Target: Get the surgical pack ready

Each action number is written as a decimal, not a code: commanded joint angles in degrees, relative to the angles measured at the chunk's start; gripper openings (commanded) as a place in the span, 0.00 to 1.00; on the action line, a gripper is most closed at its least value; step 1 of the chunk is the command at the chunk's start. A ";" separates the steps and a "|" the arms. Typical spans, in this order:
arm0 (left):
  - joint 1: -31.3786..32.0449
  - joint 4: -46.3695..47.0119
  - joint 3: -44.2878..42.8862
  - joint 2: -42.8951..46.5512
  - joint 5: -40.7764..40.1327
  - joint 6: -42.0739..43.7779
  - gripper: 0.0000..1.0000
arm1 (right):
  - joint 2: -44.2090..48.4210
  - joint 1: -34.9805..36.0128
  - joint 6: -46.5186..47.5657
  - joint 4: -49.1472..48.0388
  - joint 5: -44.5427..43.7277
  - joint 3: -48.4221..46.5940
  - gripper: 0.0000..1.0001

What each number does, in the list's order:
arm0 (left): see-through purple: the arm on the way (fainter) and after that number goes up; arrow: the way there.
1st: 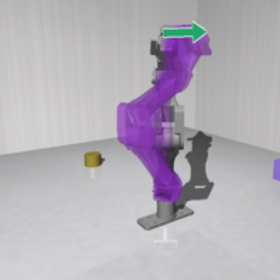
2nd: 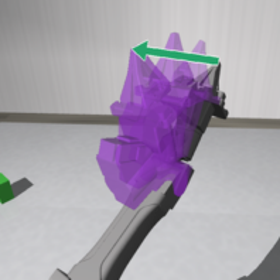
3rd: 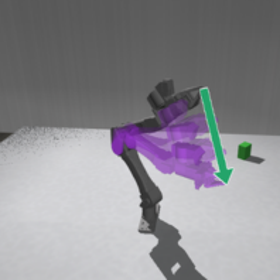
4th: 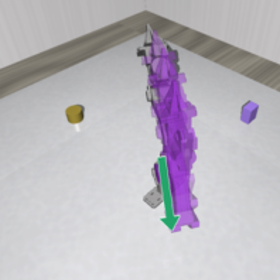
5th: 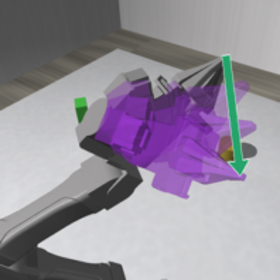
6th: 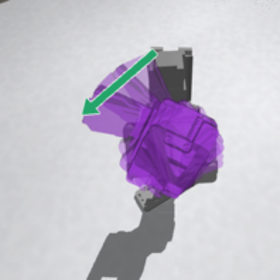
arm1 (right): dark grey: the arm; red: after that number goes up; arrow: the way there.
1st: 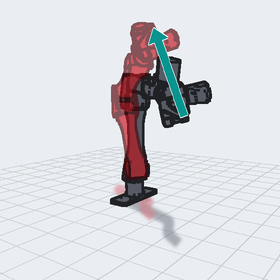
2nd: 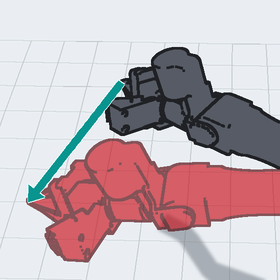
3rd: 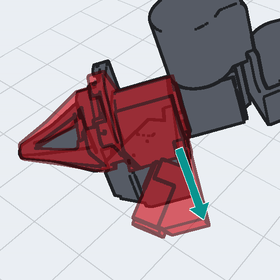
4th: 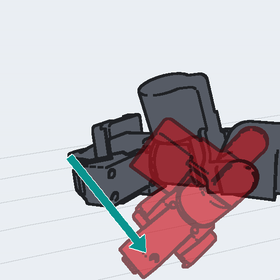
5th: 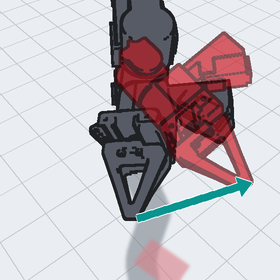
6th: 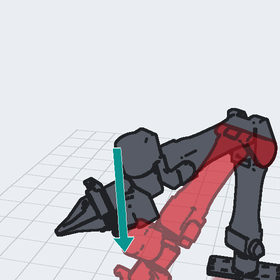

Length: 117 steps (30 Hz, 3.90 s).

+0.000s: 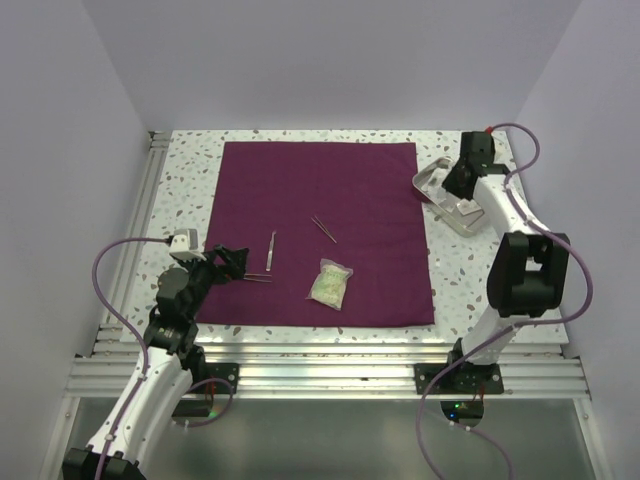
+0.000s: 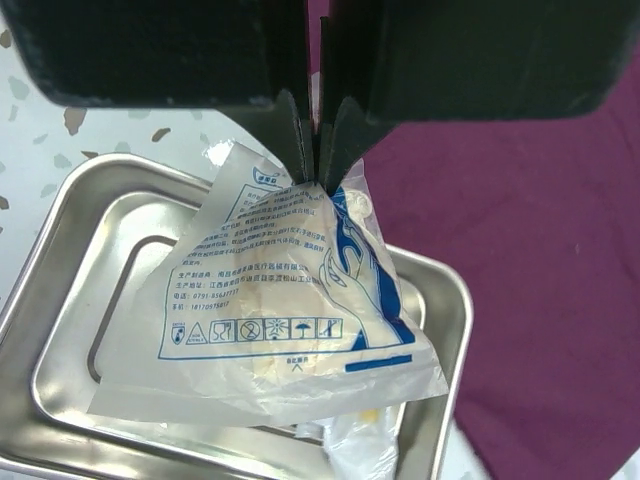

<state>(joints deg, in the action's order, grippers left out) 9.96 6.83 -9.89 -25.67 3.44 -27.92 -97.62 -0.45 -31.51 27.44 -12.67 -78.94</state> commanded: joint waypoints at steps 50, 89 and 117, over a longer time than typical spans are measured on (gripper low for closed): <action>1.12 2.57 -1.45 0.53 -0.37 0.06 1.00 | 11.94 42.09 -5.58 -9.16 8.45 25.06 0.63; 1.29 2.49 -1.71 0.53 0.69 -0.38 1.00 | 18.35 23.76 -0.75 -1.61 4.66 16.54 0.00; 1.38 2.57 -1.89 -0.43 0.86 -0.73 1.00 | -9.87 -13.61 -0.13 -1.68 16.63 -7.12 0.00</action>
<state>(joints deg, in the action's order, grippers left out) 10.96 6.81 -9.89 -25.82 3.27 -27.94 -107.46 -12.82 -31.00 27.05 3.99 -84.66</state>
